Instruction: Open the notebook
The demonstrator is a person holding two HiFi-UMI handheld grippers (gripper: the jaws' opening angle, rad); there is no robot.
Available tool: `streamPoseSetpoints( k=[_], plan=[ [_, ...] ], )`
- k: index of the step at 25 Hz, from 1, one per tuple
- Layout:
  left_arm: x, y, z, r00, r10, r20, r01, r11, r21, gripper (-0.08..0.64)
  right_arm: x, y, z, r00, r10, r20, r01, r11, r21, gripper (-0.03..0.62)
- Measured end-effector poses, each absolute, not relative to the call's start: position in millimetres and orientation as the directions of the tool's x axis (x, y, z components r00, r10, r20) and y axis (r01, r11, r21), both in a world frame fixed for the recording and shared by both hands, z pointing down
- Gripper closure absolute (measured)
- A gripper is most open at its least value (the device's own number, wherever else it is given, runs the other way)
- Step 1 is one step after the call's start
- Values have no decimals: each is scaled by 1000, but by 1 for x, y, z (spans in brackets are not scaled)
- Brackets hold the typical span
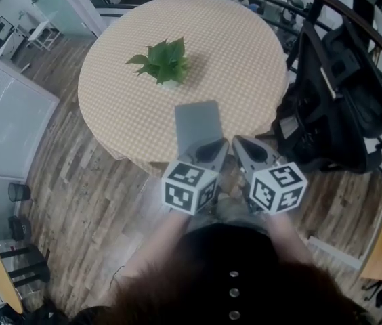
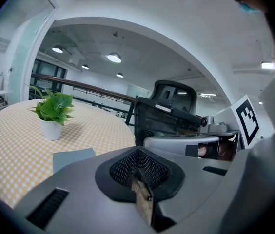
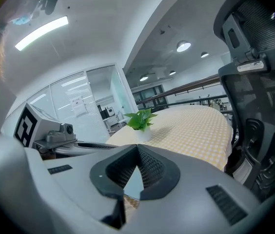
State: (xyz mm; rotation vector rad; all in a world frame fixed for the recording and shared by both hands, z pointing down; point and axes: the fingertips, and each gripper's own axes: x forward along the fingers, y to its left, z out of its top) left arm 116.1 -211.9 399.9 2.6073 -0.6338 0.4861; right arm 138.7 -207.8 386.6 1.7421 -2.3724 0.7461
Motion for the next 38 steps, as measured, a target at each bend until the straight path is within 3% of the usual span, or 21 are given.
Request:
streamPoseSetpoints(
  k=[24, 38],
  plan=[
    [120, -210, 444, 740, -351, 574, -496, -861, 114, 543, 150, -204, 422, -388, -819, 423, -893, 221, -393, 581],
    [117, -203, 505, 642, -332, 691, -484, -875, 30, 402, 161, -196, 470, -373, -790, 488, -882, 137, -452, 581]
  ],
)
